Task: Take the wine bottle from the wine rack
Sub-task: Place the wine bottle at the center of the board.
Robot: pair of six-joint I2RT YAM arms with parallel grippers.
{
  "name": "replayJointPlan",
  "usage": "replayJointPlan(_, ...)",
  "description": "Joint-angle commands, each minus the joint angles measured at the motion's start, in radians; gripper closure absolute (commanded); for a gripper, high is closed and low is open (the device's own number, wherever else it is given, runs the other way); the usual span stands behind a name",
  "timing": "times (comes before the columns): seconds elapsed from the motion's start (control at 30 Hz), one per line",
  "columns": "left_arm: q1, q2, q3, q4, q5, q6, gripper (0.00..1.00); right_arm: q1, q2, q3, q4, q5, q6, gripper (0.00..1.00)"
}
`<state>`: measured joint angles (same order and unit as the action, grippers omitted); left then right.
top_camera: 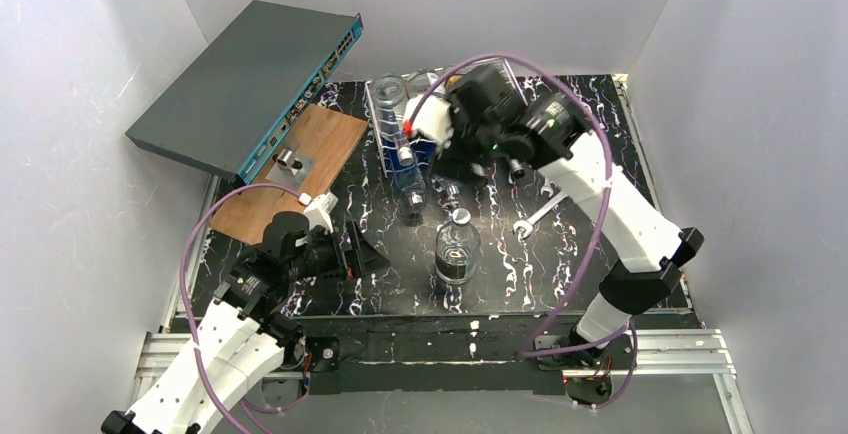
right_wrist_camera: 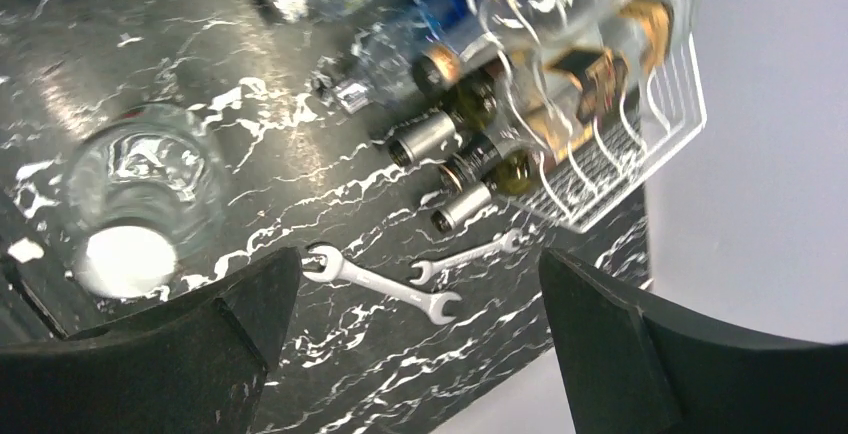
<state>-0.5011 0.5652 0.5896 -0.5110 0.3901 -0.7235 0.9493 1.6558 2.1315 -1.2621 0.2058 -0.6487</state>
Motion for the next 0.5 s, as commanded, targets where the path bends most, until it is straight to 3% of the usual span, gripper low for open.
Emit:
replayJointPlan(0.0,-0.014,0.005,0.045,0.015,0.05,0.023,0.02,-0.192,-0.056,-0.018,0.073,-0.174,0.114,0.02)
replayJointPlan(0.1,-0.032,0.006,0.058,0.029,0.072,0.046,0.02,-0.335,-0.089,-0.098,0.081,-0.35,0.132,0.02)
replayJointPlan(0.27,-0.087,0.006,0.087,0.053,0.076,0.114,0.02,-0.595,-0.253,-0.437,0.182,-0.714,0.079,0.02)
replayJointPlan(0.47,-0.142,0.027,0.117,0.063,0.051,0.194,0.02,-0.655,-0.514,-0.841,0.409,-0.97,-0.037,0.02)
